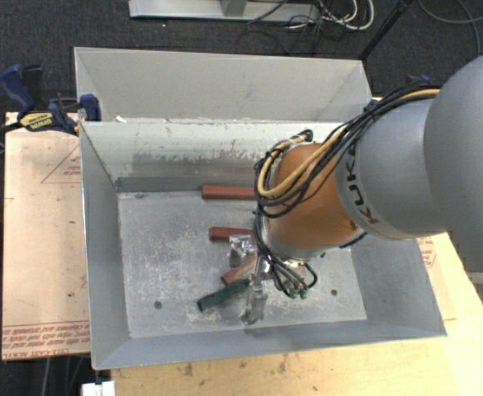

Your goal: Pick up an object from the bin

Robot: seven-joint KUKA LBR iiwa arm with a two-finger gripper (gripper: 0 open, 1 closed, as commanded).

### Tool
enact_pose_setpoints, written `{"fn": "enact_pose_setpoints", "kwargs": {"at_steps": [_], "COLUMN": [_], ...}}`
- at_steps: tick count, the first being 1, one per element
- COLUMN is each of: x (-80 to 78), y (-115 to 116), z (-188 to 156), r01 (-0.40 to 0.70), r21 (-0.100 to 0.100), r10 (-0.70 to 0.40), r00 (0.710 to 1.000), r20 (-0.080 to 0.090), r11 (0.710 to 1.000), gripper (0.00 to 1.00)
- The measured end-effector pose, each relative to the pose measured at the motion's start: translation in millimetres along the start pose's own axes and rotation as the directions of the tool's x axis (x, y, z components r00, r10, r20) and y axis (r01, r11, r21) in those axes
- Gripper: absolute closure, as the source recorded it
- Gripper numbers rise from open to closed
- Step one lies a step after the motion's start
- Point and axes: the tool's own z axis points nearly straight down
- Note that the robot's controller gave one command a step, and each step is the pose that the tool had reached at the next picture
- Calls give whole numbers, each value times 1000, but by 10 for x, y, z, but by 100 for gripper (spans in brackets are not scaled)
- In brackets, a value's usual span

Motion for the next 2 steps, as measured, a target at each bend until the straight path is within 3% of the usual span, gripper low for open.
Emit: {"fn": "enact_pose_setpoints", "kwargs": {"at_steps": [1, 2], "x": [0, -315], "y": [0, -52], "z": [0, 260], "r01": [0, 408], "r21": [0, 0], "r10": [0, -408], "r00": [1000, 913], "r20": [0, 2], "r11": [1000, 913], "gripper": [0, 100]}}
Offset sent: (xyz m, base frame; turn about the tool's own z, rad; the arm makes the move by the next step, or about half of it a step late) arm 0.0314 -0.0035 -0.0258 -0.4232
